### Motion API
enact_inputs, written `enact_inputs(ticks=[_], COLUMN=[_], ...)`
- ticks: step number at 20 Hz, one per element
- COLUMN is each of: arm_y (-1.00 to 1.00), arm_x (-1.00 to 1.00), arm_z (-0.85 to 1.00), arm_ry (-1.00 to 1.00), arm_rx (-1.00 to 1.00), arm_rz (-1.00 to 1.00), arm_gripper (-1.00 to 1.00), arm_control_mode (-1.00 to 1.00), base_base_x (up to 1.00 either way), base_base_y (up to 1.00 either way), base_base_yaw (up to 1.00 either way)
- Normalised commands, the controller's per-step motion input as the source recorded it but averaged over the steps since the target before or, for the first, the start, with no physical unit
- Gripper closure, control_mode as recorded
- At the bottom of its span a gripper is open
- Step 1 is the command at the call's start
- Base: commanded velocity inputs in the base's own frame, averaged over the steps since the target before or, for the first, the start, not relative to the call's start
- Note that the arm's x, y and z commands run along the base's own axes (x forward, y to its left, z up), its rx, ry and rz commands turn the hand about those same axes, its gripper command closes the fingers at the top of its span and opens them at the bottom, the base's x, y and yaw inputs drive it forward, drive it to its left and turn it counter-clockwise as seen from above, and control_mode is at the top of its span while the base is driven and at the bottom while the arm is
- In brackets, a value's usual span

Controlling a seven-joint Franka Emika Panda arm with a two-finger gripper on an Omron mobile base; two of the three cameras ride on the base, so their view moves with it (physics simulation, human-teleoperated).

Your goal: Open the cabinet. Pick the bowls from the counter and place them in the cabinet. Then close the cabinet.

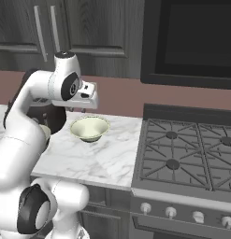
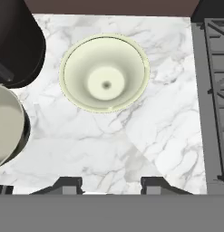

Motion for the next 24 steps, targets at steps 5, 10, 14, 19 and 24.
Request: enact_inputs(ticks=[5,10,14,19,24], arm_y=[0.03,0.1,0.14,0.14,0.17], arm_x=[-0.16,-0.38,-0.41,-0.33,-0.09], arm_z=[0.0,0.28,0.62,0.58,0.25], arm_ry=[-0.01,-0.08,-0.16,-0.3,-0.45], arm_rx=[0.0,0.0,0.0,-0.02,-0.04], arm_rz=[0.0,0.0,0.0,0.03,0.07], arm_gripper=[-1.0,-1.0,-1.0,-1.0,-1.0], arm_control_mode=[-1.0,-1.0,-1.0,-1.0,-1.0], base_base_x=[0.0,0.0,0.0,0.0,0.0], base_base_y=[0.0,0.0,0.0,0.0,0.0], base_base_yaw=[0.0,0.0,0.0,0.0,0.0])
